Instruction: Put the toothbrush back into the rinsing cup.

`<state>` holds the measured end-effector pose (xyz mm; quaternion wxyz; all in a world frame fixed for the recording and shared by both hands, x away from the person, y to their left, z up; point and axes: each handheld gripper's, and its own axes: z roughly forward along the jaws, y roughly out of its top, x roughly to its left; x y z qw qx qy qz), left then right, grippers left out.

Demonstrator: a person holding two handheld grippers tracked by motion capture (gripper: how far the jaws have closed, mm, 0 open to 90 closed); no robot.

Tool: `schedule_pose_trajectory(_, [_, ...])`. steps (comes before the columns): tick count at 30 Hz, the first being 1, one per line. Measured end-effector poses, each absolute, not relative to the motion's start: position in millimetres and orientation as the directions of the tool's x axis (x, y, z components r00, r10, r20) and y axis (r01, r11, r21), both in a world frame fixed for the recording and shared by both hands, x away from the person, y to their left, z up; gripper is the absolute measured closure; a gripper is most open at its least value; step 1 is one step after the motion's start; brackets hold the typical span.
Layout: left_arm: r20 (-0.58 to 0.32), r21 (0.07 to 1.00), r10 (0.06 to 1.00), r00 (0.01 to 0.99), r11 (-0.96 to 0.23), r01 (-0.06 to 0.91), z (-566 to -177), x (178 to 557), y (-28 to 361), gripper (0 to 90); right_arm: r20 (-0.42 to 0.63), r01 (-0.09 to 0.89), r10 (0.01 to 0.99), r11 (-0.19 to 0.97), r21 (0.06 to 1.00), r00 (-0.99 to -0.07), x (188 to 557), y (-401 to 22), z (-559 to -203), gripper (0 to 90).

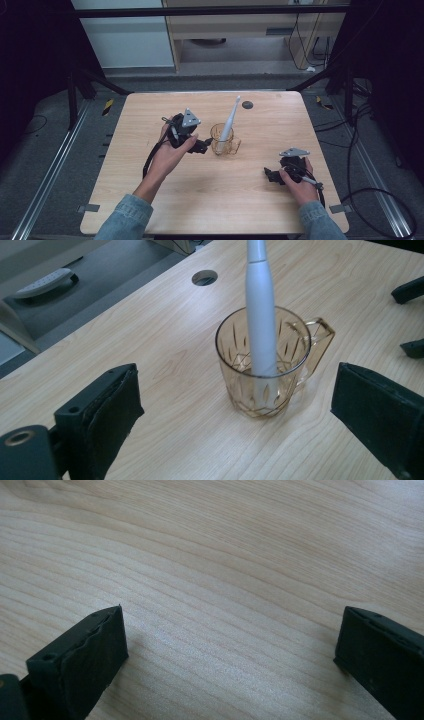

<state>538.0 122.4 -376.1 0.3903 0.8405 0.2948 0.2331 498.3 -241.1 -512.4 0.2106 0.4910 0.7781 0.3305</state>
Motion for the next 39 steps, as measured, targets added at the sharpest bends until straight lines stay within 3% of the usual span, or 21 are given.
schedule_pose_trajectory(39, [0.119, 0.731, 0.756, 0.643, -0.506, 0.459, -435.5, 527.4, 195.1, 4.9, -0.001, 0.625, 0.903, 0.298, 0.722, -0.429, 498.3, -240.9, -512.4, 0.4])
